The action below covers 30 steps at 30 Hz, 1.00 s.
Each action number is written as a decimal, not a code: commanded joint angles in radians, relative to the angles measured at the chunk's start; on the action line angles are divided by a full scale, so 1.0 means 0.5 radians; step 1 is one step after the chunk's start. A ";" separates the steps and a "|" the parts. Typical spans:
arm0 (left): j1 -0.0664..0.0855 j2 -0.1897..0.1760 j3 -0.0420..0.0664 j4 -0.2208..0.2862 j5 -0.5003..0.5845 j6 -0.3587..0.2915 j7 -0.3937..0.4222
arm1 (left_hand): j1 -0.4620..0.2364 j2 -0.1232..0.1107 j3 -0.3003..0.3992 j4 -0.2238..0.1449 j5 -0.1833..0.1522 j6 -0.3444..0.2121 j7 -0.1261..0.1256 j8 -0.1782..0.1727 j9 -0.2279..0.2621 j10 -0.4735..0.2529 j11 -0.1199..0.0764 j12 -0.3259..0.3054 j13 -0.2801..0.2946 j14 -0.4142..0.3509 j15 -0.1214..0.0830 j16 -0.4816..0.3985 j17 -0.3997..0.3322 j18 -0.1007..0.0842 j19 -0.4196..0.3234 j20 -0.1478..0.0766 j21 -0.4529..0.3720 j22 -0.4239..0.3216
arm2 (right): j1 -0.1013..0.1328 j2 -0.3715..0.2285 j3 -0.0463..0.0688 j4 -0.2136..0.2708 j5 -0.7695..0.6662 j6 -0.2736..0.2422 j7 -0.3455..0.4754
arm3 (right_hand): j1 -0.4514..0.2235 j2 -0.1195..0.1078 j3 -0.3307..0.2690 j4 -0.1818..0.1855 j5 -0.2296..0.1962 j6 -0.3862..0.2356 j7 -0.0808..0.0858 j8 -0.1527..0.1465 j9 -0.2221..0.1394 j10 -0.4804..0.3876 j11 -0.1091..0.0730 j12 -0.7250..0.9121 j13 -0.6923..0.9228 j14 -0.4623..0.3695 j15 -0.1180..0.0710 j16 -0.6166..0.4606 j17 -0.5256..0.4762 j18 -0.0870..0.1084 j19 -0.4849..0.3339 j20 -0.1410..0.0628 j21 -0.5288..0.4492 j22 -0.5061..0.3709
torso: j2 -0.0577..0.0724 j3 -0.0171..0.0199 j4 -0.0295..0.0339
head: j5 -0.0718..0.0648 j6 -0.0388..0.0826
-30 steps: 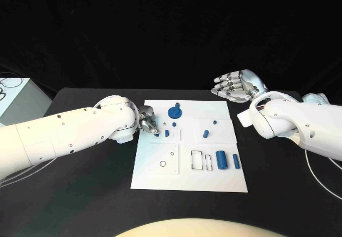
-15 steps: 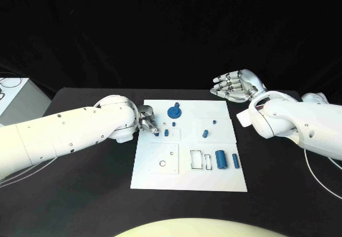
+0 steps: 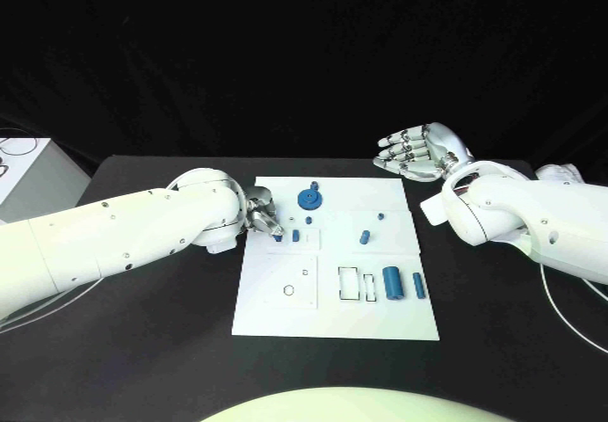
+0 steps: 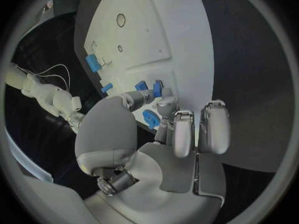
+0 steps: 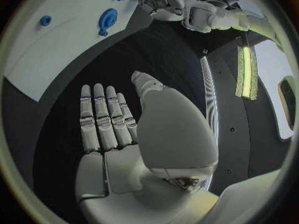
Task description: Assemble the parts on the task board
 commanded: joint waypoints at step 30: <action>-0.017 -0.005 -0.008 0.019 -0.001 0.098 0.004 | 0.155 0.003 0.127 -0.209 0.040 0.056 -0.046 -0.010 0.018 0.001 -0.004 -0.013 -0.005 0.204 -0.018 0.007 0.527 -0.007 0.000 -0.016 -0.009 0.042 | -0.001 -0.002 0.000 0.000 -0.021 0.040 0.005 | -0.008 0.011 -0.011 0.002 0.012 0.017 0.037 -0.004 -0.003 0.018 0.001 0.000 0.002 0.006 0.003 -0.011 -0.006 0.028 -0.006 -0.004 -0.002 -0.009 | 0.000 -0.0009 0.000 | 0.001 -0.007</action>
